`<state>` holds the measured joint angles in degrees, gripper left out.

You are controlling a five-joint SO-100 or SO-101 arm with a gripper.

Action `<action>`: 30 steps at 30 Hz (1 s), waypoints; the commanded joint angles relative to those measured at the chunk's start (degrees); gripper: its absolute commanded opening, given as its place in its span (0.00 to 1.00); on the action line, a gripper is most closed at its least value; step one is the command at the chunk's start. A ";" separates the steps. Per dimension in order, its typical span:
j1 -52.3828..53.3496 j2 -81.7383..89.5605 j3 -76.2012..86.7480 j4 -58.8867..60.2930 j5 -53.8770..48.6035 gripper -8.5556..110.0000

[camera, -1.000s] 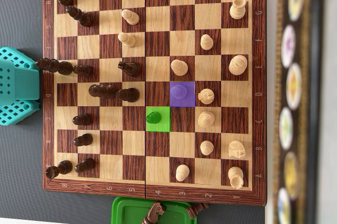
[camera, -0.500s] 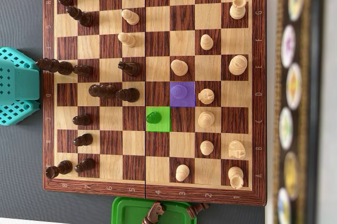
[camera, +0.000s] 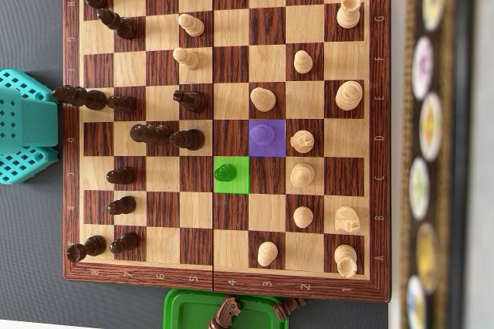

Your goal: Play chess

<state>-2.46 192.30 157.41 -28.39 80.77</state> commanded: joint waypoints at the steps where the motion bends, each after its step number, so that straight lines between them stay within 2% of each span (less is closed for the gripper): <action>1: 0.62 -0.62 -4.22 13.62 -0.18 0.23; 12: 0.62 -0.70 -13.27 71.19 0.18 0.23; 16: 0.70 -0.70 -15.21 87.28 0.26 0.23; 23: 0.70 -2.72 -14.85 93.78 -0.18 0.23; 30: 4.22 -21.09 -24.79 102.57 -0.18 0.22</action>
<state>0.62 178.33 139.13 71.72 80.77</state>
